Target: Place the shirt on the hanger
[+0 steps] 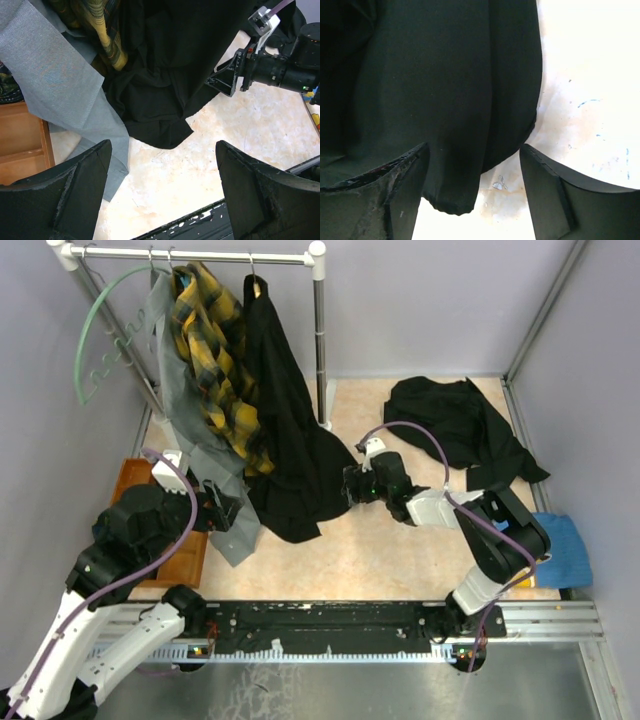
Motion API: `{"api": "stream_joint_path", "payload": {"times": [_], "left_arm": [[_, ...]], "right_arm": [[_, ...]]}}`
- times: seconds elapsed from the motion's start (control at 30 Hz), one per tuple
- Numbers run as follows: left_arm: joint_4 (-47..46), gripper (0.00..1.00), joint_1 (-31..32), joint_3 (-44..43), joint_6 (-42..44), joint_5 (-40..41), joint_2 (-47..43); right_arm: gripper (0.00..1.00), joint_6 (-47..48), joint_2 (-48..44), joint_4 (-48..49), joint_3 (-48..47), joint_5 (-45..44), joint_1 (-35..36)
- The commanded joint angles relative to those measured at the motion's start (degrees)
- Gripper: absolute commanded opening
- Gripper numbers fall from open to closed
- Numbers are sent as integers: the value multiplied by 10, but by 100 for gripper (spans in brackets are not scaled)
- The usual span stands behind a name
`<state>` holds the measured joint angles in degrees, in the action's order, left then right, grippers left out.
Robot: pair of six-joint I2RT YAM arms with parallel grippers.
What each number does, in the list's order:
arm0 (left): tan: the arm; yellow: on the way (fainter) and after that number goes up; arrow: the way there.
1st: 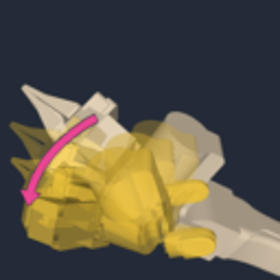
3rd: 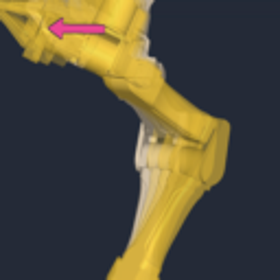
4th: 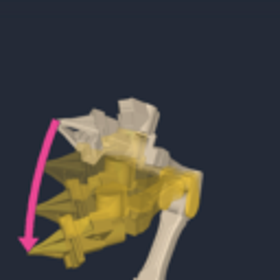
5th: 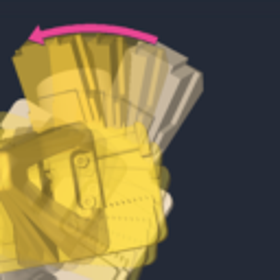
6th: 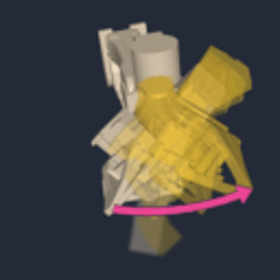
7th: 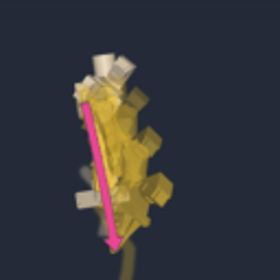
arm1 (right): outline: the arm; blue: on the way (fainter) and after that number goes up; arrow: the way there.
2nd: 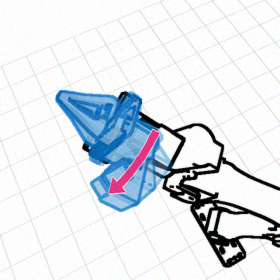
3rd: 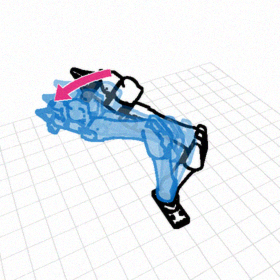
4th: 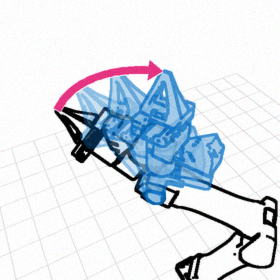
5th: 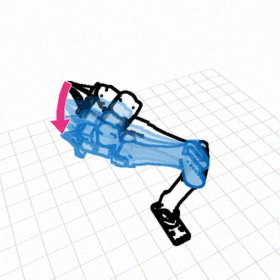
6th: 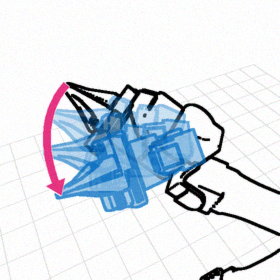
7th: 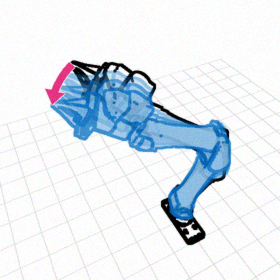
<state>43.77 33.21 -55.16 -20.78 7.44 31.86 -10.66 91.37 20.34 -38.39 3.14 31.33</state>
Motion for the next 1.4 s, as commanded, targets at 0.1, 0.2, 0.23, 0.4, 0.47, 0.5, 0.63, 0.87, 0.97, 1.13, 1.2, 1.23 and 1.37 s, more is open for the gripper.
{"api": "stream_joint_path", "payload": {"times": [0.1, 0.2, 0.23, 0.4, 0.47, 0.5, 0.63, 0.87, 0.97, 1.13, 1.2, 1.23, 1.37], "left_arm": [[-2, 90, -3, -5, -6, 5, -9], [-3, 90, -3, -3, -6, 4, -9], [-3, 90, -3, -2, -7, 4, -9], [-3, 90, -3, 3, -6, 5, -12], [-3, 90, -3, 5, -8, 6, -14], [-3, 90, -3, 5, -8, 7, -16], [0, 90, -3, 5, -10, 10, -18], [1, 90, -3, 4, -11, 10, -18], [2, 90, -3, 3, -12, 10, -19], [3, 90, -3, -3, -12, 15, -23], [22, 90, -3, -6, -12, 18, -25], [23, 90, -3, -6, -13, 20, -27], [27, 90, -3, -7, -14, 23, -28]], "right_arm": [[60, -56, 29, 15, -48, 48, -1], [45, -88, 56, 8, -55, 60, 9], [38, -90, 61, 16, -54, 58, 17], [9, -96, 88, 31, -76, 61, 75], [1, -100, 94, 31, -91, 63, 96], [0, -105, 95, 35, -95, 63, 106], [0, -122, 92, 57, -115, 81, 147], [0, -135, 136, 49, -239, 135, 187], [0, -148, 183, 37, -309, 167, 189], [0, -167, 251, 26, -415, 217, 190], [0, -177, 272, 32, -447, 236, 191], [0, -181, 282, 36, -467, 247, 193], [0, -195, 311, 69, -510, 303, 199]]}}
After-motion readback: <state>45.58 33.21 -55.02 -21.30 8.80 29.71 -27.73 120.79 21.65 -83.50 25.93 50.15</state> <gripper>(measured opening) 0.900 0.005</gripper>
